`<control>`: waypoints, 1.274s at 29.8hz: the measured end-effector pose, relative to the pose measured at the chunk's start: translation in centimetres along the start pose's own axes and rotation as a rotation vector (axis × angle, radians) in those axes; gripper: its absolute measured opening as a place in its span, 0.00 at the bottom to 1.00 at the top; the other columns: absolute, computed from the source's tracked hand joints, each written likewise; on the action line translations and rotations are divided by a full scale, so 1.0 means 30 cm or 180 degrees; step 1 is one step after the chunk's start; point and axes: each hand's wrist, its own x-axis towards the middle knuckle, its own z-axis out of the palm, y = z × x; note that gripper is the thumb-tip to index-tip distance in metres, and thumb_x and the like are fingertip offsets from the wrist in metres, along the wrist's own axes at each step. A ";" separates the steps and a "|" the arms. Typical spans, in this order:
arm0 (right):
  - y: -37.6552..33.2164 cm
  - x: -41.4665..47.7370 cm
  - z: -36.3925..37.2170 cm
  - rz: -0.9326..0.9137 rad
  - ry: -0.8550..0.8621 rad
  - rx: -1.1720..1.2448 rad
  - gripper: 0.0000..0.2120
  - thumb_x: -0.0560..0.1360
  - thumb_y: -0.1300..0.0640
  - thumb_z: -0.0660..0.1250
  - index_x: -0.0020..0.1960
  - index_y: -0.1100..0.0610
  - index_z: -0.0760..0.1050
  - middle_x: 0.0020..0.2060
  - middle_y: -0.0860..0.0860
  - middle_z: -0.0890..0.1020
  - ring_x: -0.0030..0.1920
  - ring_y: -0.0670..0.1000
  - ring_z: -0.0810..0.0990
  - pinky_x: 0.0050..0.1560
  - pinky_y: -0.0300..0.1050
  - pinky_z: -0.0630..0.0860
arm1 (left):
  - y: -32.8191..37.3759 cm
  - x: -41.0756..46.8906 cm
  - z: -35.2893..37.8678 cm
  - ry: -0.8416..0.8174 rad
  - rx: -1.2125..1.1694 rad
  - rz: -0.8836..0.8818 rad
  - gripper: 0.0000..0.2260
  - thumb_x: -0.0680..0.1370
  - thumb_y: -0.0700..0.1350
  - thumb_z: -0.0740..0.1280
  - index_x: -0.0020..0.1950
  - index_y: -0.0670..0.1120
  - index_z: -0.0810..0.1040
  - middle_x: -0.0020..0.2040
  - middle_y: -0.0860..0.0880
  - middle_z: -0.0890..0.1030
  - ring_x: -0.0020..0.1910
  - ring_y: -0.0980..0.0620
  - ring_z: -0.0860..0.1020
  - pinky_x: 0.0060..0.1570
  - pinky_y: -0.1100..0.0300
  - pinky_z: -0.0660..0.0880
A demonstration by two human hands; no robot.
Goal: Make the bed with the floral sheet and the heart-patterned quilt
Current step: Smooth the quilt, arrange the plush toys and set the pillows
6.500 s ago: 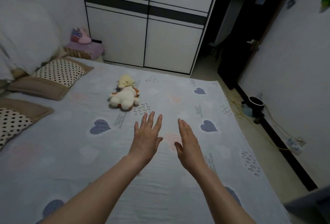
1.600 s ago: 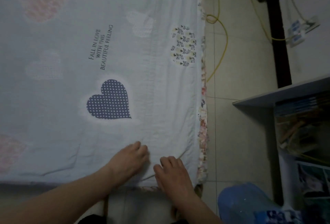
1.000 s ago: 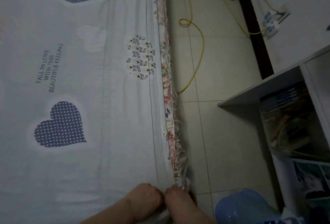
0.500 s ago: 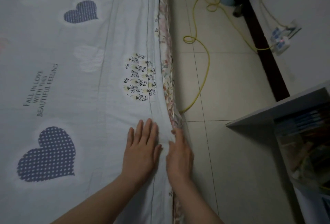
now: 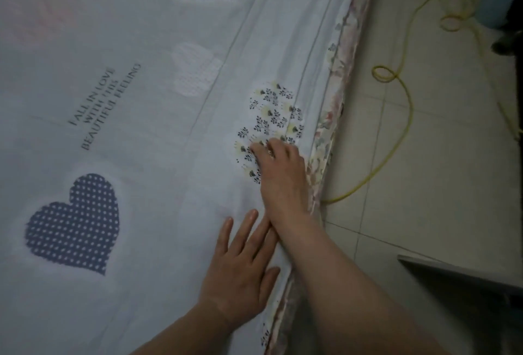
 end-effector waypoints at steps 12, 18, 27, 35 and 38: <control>0.074 0.003 0.103 0.0234 0.0069 0.0286 0.23 0.72 0.60 0.71 0.66 0.52 0.71 0.65 0.52 0.69 0.59 0.55 0.68 0.62 0.51 0.72 | -0.171 0.478 -0.194 0.1046 -0.0292 -0.0905 0.18 0.77 0.46 0.60 0.65 0.47 0.77 0.61 0.46 0.78 0.63 0.42 0.75 0.64 0.46 0.67; 0.029 0.003 0.081 0.0270 0.0068 0.0362 0.18 0.75 0.59 0.58 0.63 0.58 0.76 0.63 0.54 0.70 0.58 0.56 0.71 0.61 0.51 0.69 | -0.273 0.603 -0.104 0.0477 0.0046 -0.1034 0.27 0.78 0.49 0.58 0.79 0.52 0.61 0.79 0.50 0.59 0.79 0.44 0.54 0.74 0.36 0.51; 0.063 0.300 -0.016 0.1175 0.0228 0.0439 0.10 0.78 0.58 0.65 0.57 0.50 0.78 0.63 0.55 0.76 0.69 0.61 0.69 0.66 0.59 0.64 | -0.270 0.652 -0.072 0.0989 0.0134 -0.1085 0.28 0.77 0.39 0.68 0.76 0.51 0.67 0.78 0.49 0.64 0.77 0.42 0.59 0.71 0.33 0.56; 0.134 0.488 -0.055 0.1864 0.0270 0.1773 0.14 0.81 0.60 0.62 0.57 0.42 0.78 0.55 0.43 0.74 0.57 0.53 0.70 0.65 0.43 0.66 | -0.268 0.638 -0.059 0.0981 0.0200 -0.1101 0.32 0.75 0.38 0.70 0.77 0.51 0.66 0.77 0.48 0.64 0.77 0.41 0.60 0.71 0.34 0.57; 0.195 0.492 -0.069 0.1487 0.0217 0.1236 0.10 0.77 0.64 0.67 0.54 0.52 0.81 0.53 0.53 0.77 0.52 0.53 0.76 0.52 0.30 0.64 | -0.281 0.635 -0.058 0.0996 0.0196 -0.1159 0.31 0.74 0.38 0.71 0.76 0.50 0.67 0.77 0.48 0.65 0.76 0.40 0.61 0.71 0.34 0.57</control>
